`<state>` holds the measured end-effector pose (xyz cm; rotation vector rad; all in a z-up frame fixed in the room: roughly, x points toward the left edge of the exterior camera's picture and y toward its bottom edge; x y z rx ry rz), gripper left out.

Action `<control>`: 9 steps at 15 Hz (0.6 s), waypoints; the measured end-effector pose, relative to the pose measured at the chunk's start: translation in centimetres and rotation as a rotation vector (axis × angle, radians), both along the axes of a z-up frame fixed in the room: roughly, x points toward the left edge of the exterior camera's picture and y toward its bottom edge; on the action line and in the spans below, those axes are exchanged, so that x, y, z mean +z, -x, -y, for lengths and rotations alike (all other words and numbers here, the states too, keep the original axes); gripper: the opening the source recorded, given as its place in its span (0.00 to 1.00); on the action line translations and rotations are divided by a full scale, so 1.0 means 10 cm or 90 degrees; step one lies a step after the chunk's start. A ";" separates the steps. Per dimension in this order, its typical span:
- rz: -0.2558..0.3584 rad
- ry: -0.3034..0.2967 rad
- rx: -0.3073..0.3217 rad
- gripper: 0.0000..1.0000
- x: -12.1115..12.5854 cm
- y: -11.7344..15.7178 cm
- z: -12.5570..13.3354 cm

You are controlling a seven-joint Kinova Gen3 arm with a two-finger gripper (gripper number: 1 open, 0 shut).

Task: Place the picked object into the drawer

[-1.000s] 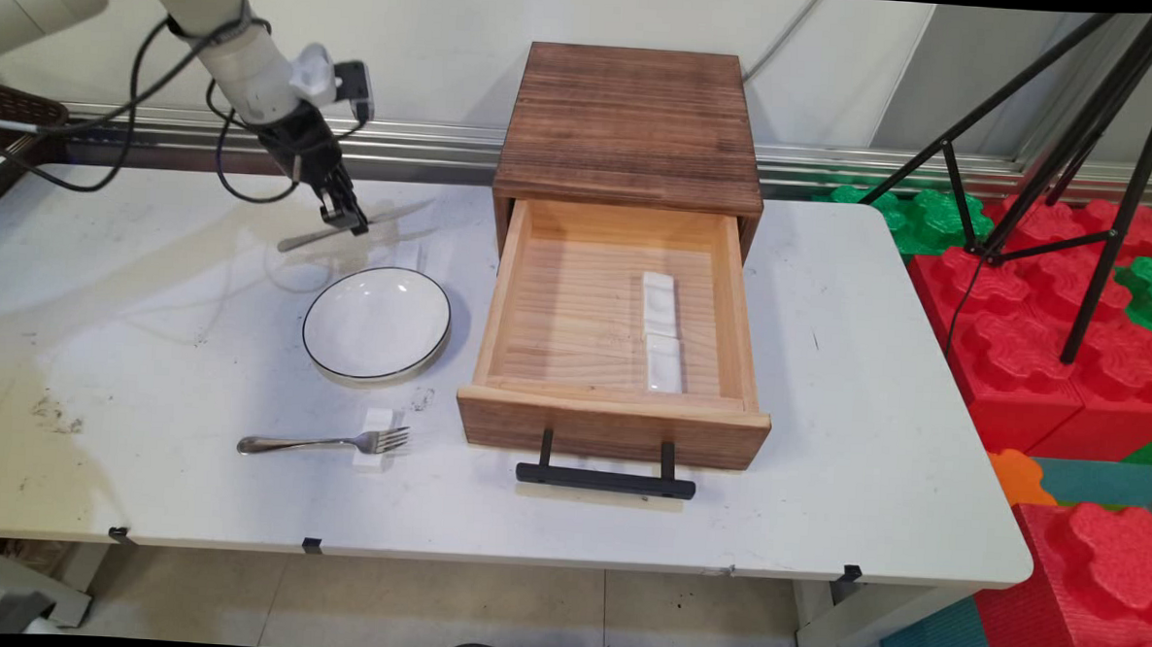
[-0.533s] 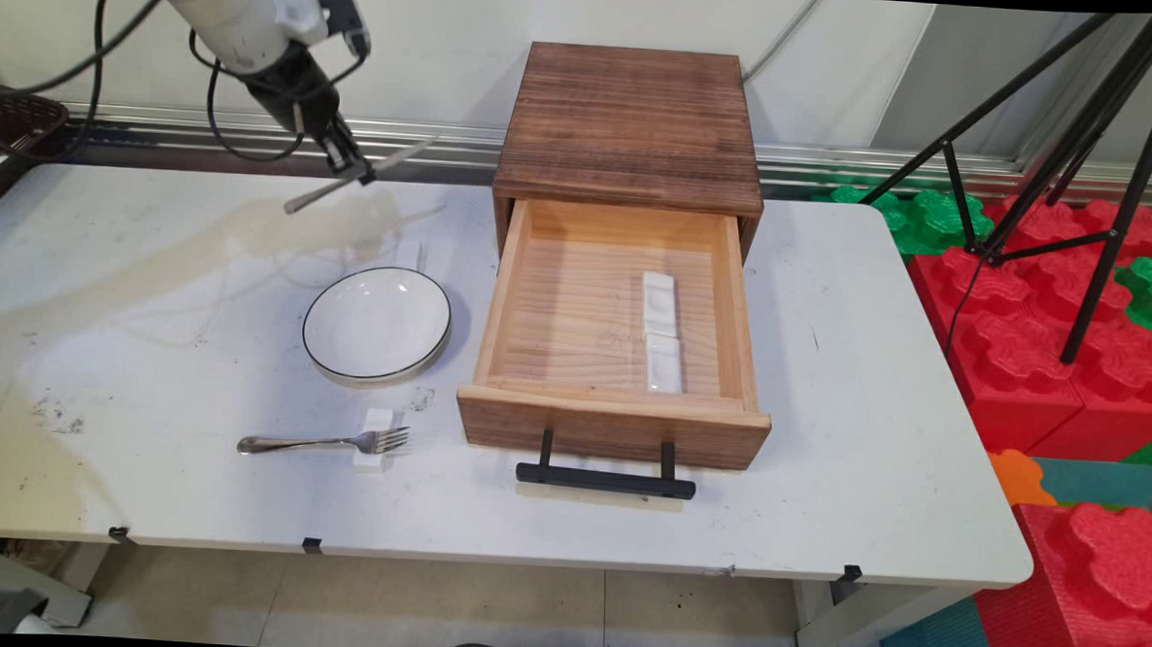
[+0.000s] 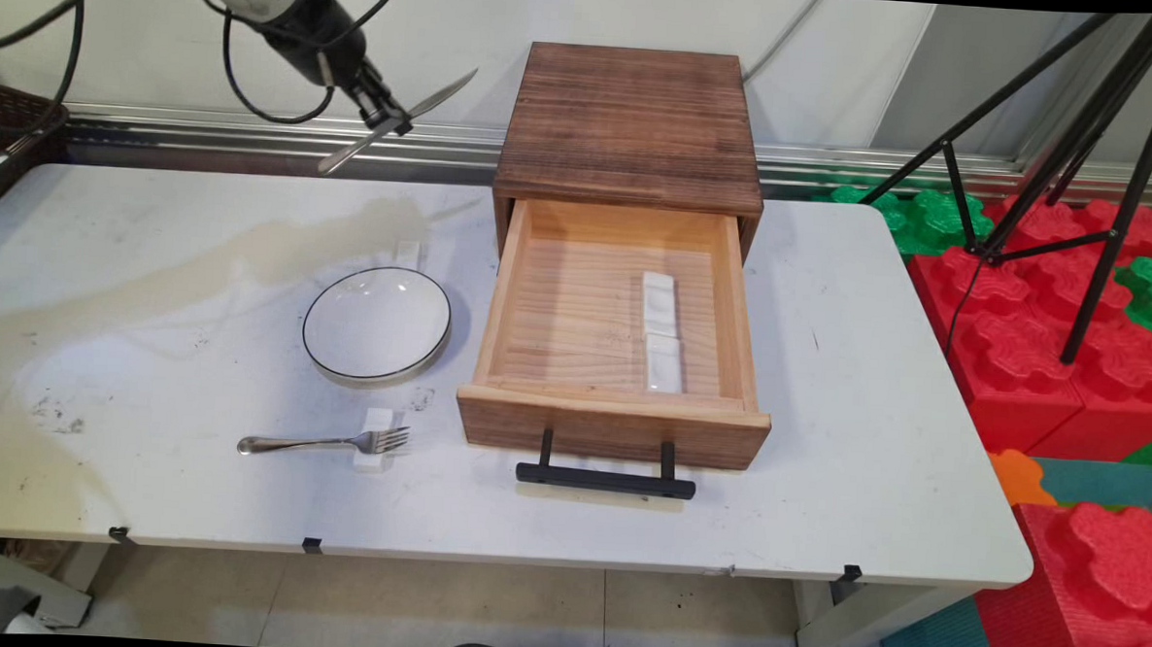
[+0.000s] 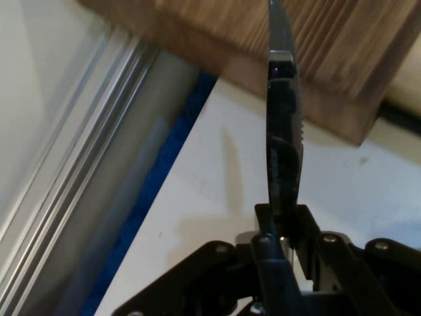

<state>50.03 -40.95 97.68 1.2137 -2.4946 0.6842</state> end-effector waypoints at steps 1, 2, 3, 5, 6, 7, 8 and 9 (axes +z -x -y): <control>0.000 0.008 -0.005 0.00 0.06 0.11 -0.03; -0.001 0.014 -0.012 0.00 0.10 0.21 -0.05; -0.002 0.020 -0.020 0.00 0.15 0.33 -0.07; -0.003 0.028 -0.038 0.00 0.22 0.56 -0.11; -0.004 0.029 -0.044 0.00 0.24 0.63 -0.11; -0.005 0.031 -0.055 0.00 0.26 0.74 -0.13; -0.007 0.032 -0.067 0.00 0.27 0.87 -0.13; -0.009 0.032 -0.079 0.00 0.28 0.98 -0.14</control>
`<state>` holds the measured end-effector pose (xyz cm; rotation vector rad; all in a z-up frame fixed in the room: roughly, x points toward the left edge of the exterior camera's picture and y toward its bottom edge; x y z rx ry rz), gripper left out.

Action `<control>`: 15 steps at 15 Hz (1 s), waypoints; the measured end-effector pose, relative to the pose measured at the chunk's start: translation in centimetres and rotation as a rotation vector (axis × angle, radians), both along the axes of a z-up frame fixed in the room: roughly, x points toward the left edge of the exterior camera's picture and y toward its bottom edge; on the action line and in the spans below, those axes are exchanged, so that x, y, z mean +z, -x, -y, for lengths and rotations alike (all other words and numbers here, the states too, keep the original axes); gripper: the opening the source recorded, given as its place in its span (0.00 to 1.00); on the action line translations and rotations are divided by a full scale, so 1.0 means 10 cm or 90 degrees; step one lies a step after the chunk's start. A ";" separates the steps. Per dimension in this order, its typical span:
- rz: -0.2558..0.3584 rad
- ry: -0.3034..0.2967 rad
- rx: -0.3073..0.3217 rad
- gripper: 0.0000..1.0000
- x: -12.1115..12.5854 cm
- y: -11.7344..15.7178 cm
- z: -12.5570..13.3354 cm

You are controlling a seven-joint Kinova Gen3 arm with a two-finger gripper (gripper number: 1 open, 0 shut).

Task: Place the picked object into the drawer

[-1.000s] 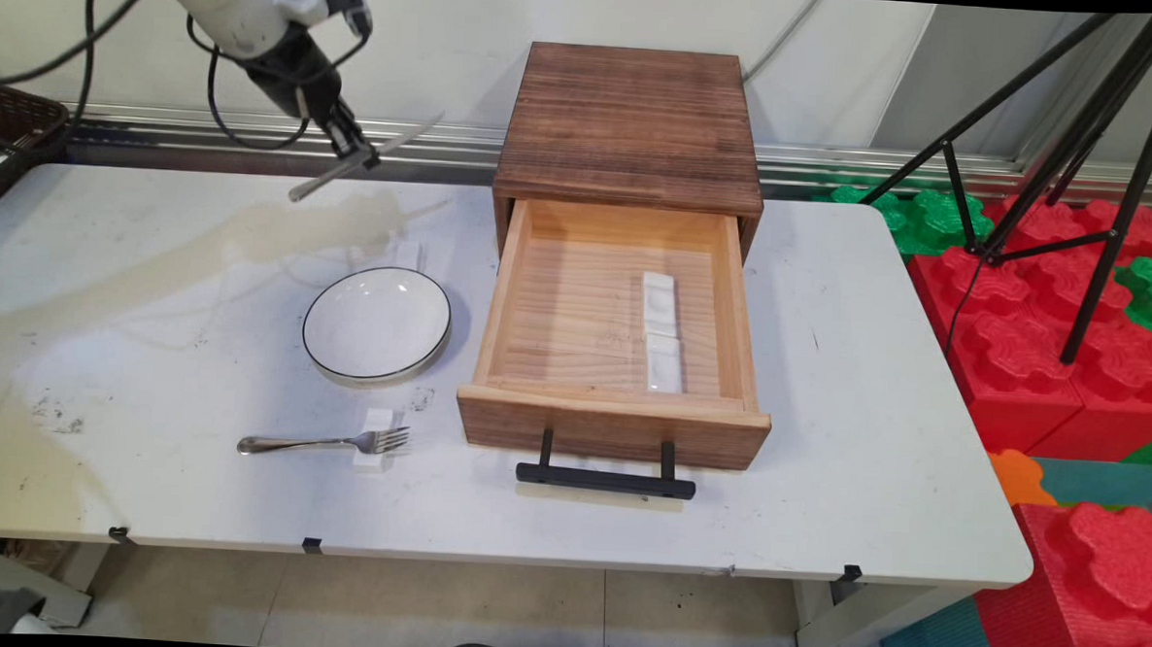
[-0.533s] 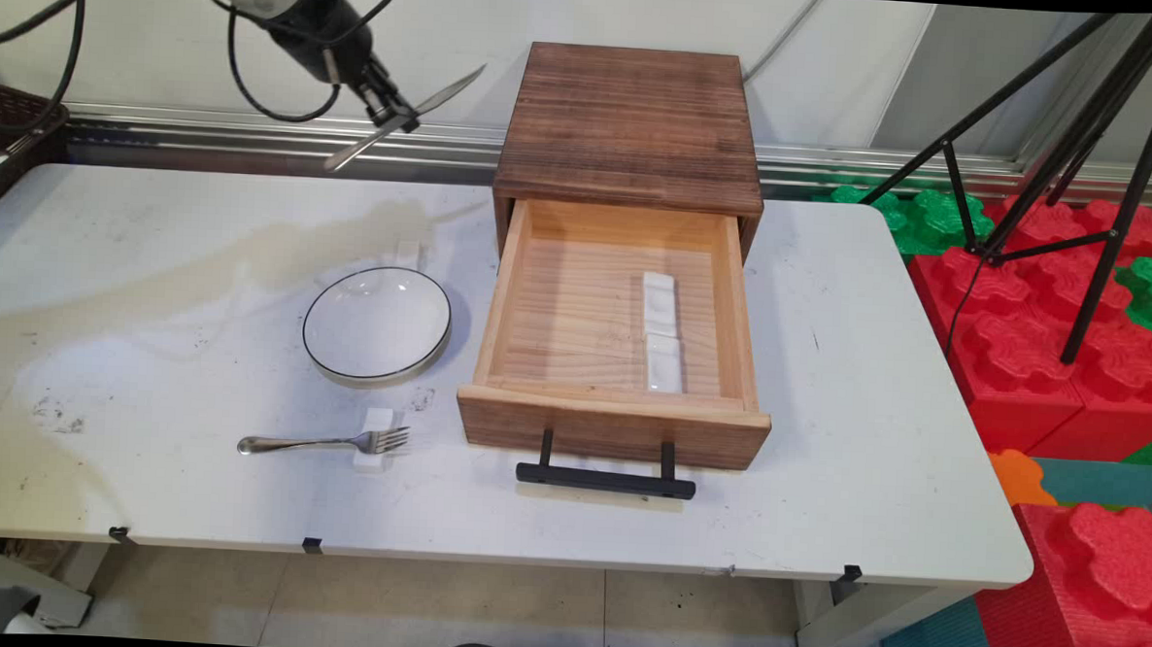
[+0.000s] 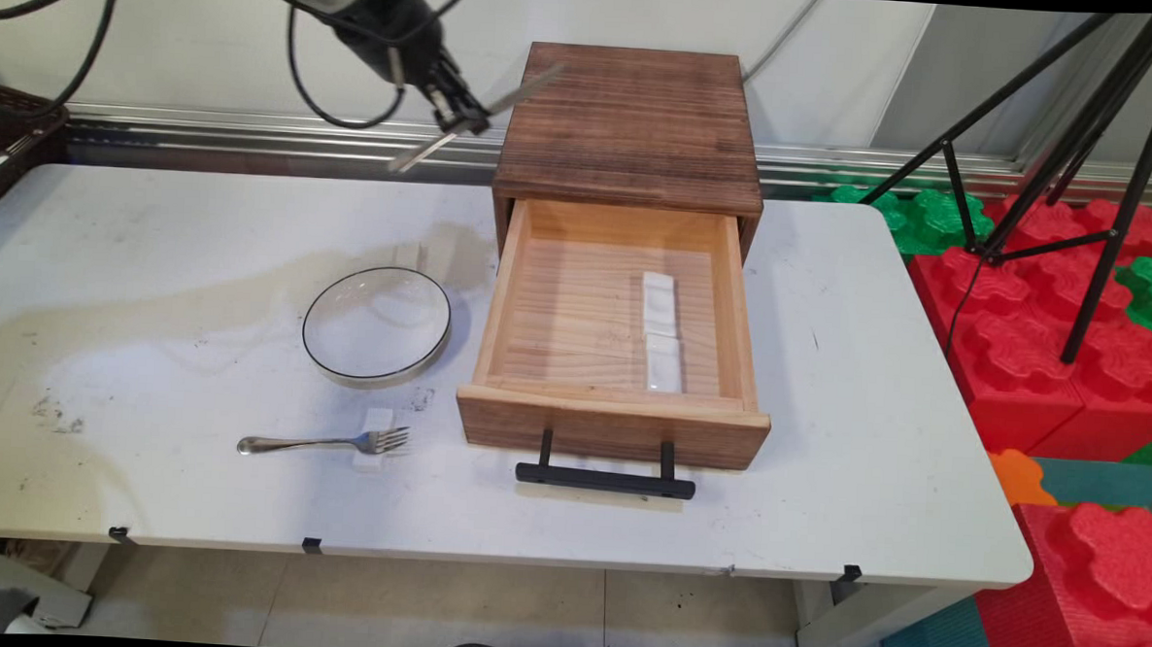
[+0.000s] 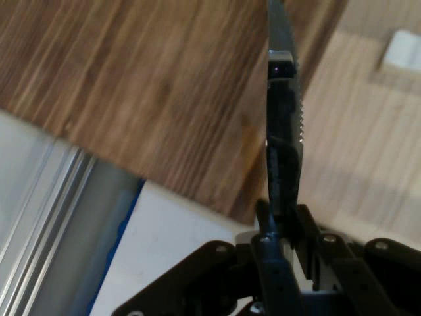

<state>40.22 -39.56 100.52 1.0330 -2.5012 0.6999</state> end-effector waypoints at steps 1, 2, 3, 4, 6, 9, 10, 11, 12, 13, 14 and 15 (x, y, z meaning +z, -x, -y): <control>-0.002 -0.001 -0.013 0.00 0.00 0.13 0.00; -0.002 -0.002 -0.019 0.00 0.00 0.20 0.00; -0.003 -0.003 -0.029 0.00 0.00 0.31 0.01; -0.004 -0.006 -0.039 0.00 -0.01 0.43 0.02; -0.006 -0.013 -0.053 0.00 -0.04 0.62 0.05; -0.009 -0.025 -0.074 0.00 -0.12 0.87 0.10; -0.009 -0.030 -0.081 0.00 -0.16 0.95 0.13; -0.007 -0.035 -0.088 0.00 -0.21 1.03 0.16; -0.005 -0.039 -0.094 0.00 -0.26 1.12 0.19; -0.003 -0.043 -0.099 0.00 -0.31 1.19 0.22; -0.001 -0.046 -0.102 0.00 -0.34 1.23 0.24; 0.001 -0.050 -0.106 0.00 -0.39 1.30 0.27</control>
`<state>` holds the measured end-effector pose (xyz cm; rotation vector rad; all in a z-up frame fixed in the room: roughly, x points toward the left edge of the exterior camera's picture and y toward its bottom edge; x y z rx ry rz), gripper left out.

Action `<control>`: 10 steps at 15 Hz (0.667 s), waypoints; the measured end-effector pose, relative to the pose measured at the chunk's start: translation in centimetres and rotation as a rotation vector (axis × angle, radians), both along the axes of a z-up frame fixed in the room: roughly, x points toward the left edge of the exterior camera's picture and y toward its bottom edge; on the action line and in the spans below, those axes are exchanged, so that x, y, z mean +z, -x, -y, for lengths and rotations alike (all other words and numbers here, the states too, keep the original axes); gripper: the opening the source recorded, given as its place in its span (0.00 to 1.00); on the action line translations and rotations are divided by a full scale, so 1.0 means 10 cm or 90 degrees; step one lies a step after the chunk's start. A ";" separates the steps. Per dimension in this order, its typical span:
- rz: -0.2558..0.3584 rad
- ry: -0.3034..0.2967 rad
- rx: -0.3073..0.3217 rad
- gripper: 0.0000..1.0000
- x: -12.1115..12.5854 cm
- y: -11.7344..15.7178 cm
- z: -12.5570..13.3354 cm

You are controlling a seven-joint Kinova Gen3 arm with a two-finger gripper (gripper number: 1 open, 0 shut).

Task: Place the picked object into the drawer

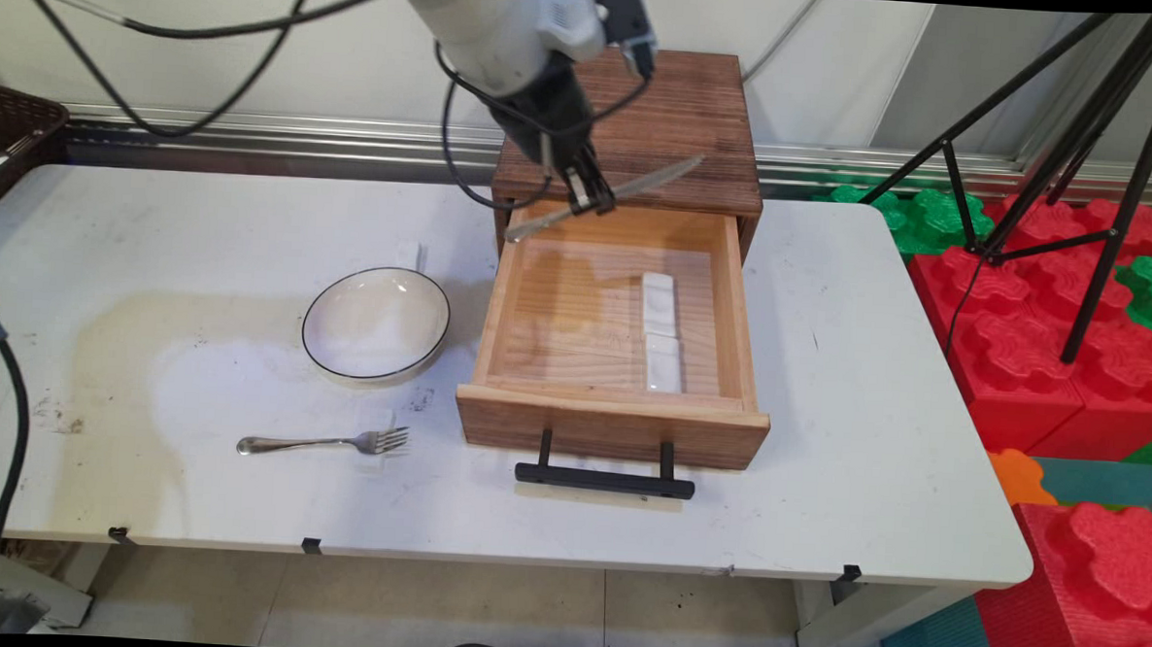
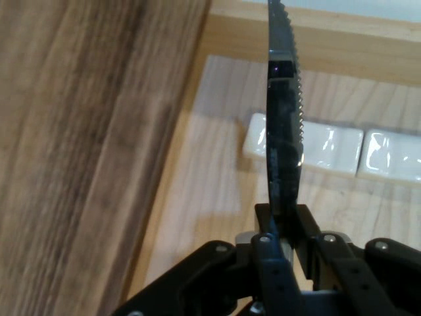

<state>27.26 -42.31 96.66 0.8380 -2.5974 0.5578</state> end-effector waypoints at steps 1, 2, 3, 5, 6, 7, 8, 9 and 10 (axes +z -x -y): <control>0.003 -0.006 -0.004 0.00 -0.07 0.08 0.04; 0.006 -0.010 -0.006 0.00 -0.12 0.14 0.08; 0.008 -0.015 -0.008 0.00 -0.18 0.20 0.12; 0.014 -0.024 -0.011 0.00 -0.31 0.31 0.20; 0.016 -0.028 -0.011 0.00 -0.37 0.36 0.24; 0.019 -0.031 -0.012 0.00 -0.44 0.40 0.28; 0.021 -0.034 -0.013 0.00 -0.49 0.43 0.32; 0.023 -0.037 -0.015 0.00 -0.56 0.47 0.36; 0.026 -0.041 -0.017 0.00 -0.63 0.49 0.40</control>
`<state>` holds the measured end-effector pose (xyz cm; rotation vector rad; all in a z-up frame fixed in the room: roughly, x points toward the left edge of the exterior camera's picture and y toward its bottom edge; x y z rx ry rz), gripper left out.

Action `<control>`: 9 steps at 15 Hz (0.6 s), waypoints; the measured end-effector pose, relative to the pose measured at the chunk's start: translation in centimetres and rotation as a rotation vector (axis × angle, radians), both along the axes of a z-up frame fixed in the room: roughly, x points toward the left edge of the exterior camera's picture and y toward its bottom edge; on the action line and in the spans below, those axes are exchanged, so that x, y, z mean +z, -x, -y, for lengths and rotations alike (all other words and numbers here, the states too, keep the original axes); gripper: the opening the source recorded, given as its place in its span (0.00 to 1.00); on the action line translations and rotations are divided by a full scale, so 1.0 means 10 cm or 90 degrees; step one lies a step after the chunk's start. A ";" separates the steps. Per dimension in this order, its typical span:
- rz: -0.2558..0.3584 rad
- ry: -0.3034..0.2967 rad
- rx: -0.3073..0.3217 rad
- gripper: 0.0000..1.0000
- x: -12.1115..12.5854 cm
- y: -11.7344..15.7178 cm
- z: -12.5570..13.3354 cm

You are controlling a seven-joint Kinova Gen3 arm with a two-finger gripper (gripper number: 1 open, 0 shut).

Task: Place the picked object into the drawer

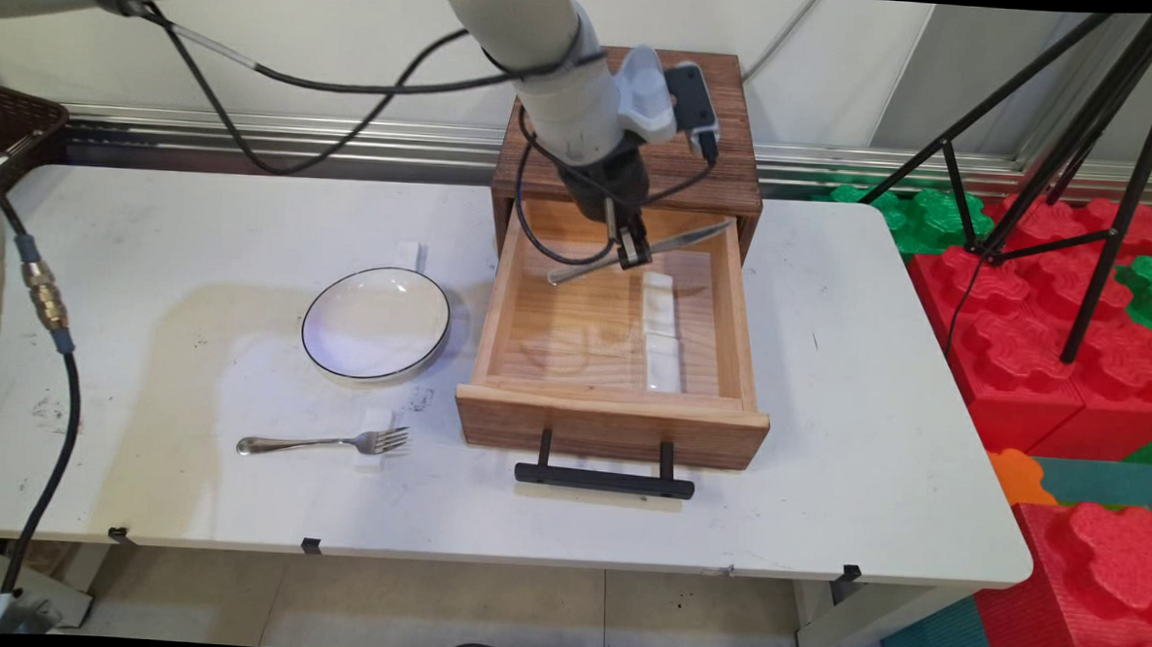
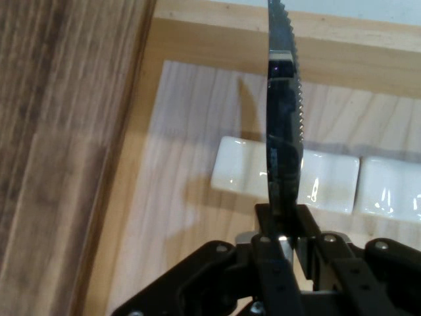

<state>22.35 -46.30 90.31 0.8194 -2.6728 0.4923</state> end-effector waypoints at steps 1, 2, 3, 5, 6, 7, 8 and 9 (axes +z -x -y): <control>0.003 -0.003 -0.002 0.00 -0.05 0.02 0.03; 0.006 -0.005 -0.004 0.00 -0.10 0.02 0.05; 0.009 -0.007 -0.006 0.00 -0.16 0.03 0.07; 0.015 -0.011 -0.011 0.00 -0.26 0.04 0.10; 0.017 -0.013 -0.014 0.00 -0.31 0.05 0.11; 0.020 -0.015 -0.017 0.00 -0.35 0.05 0.12; 0.022 -0.017 -0.019 0.00 -0.39 0.05 0.13; 0.024 -0.018 -0.021 0.00 -0.41 0.05 0.14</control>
